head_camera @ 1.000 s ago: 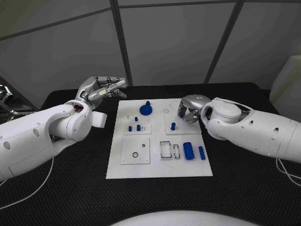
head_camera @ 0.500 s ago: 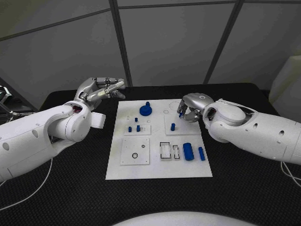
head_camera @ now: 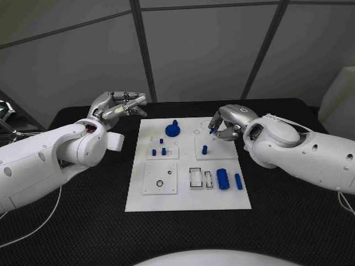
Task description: Assemble the parts on the task board
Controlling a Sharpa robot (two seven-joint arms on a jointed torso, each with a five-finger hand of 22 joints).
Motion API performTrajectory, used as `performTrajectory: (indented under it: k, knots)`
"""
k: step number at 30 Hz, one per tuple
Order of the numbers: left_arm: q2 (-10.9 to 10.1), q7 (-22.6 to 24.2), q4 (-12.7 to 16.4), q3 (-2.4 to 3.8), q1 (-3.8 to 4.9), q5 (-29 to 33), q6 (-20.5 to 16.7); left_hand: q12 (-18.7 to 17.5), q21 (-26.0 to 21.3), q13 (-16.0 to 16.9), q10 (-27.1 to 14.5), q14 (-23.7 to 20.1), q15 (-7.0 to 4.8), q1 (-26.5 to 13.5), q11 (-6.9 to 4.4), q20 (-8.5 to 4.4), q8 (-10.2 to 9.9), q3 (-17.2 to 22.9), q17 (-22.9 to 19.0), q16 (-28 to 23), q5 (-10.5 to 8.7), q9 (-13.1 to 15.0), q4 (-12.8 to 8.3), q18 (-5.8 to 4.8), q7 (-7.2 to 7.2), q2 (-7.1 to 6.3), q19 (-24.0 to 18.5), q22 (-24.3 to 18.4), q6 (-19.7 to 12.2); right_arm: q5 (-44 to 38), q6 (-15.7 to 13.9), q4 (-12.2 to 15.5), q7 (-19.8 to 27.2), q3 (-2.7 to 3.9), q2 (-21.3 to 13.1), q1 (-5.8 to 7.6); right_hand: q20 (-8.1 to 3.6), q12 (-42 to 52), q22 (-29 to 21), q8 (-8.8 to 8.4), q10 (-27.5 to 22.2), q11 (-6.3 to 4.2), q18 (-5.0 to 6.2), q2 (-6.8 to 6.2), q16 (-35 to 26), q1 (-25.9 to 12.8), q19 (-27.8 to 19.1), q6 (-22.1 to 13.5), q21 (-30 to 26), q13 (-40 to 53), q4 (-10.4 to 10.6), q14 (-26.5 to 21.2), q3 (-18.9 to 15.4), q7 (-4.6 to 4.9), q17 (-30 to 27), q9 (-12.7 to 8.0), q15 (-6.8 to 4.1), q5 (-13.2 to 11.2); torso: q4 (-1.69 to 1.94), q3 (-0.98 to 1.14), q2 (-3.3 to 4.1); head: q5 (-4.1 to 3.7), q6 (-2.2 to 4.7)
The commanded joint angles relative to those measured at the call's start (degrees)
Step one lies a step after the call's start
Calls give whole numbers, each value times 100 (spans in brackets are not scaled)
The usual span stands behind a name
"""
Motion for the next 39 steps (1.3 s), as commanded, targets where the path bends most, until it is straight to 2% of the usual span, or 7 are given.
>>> performTrajectory:
  k: [1,7,12,16,25,30,39]
  knots:
    - [3,14,-17,5,8,23,22,4,-31,8,-32,8,-2,54,13,-7,0,-6,-7,-22,-29,9,-39,20,-4,-5,32,-8,-45,158,-151,241,44,34,-26,16,-38,-32,761,6,30,12,-18,1,19,-56,224,40,19,-6,37,48,-9,-1,6,2,-54,-29,3,-3,-5,14,3]
    - [45,16,-68,5,9,23,29,4,-31,8,-32,8,-2,54,13,-7,0,-6,-7,-22,-29,9,-39,20,-4,-5,32,-8,-45,225,-79,626,80,73,120,22,-38,-33,763,7,33,10,-18,1,22,-60,225,44,21,-6,41,49,-8,-3,9,3,-55,-31,16,-4,0,86,-20]
    - [104,12,-105,5,10,23,40,4,-31,8,-32,8,-2,54,13,-7,0,-6,-7,-22,-29,9,-39,20,-4,-5,32,-8,-45,232,70,751,141,55,326,22,-39,-37,772,7,36,7,-20,13,27,-62,229,50,28,-6,51,50,1,-7,12,3,-57,-33,22,-12,0,164,-45]
    - [145,9,-135,6,11,24,48,4,-31,8,-32,8,-2,54,13,-7,0,-6,-7,-22,-29,9,-39,20,-4,-5,32,-8,-45,225,210,780,183,-80,493,22,-40,-40,769,7,38,5,-20,22,28,-59,228,53,25,-6,55,51,8,-9,13,4,-59,-34,1,-10,2,255,-77]
    - [227,12,-194,6,12,24,66,3,-33,8,-32,6,-2,64,13,-8,0,-2,-9,-25,-28,11,-50,19,-5,-4,34,-10,-47,60,572,666,261,-457,903,7,-45,-72,750,-6,32,6,-14,31,21,-79,217,48,7,-9,89,47,12,-10,-13,0,-61,-183,8,-1,5,372,-118]
    - [260,10,-212,6,12,24,85,3,-34,9,-32,5,-2,65,13,-8,-1,0,-10,-26,-28,11,-52,18,-5,-3,34,-10,-48,-86,636,529,200,-526,1078,-46,-45,-76,744,-5,34,6,-13,40,30,-79,214,52,2,-8,96,49,16,-11,-3,1,-61,-201,6,0,2,469,-171]
    - [273,3,-219,6,12,24,99,2,-35,9,-32,4,0,60,15,-8,-1,-1,-11,-28,-29,12,-49,17,-4,1,35,-12,-48,-201,743,459,123,-548,1209,-124,-45,-78,748,-4,37,6,-14,50,34,-80,216,57,5,-8,103,50,19,-12,1,2,-61,-209,5,-5,6,534,-228]
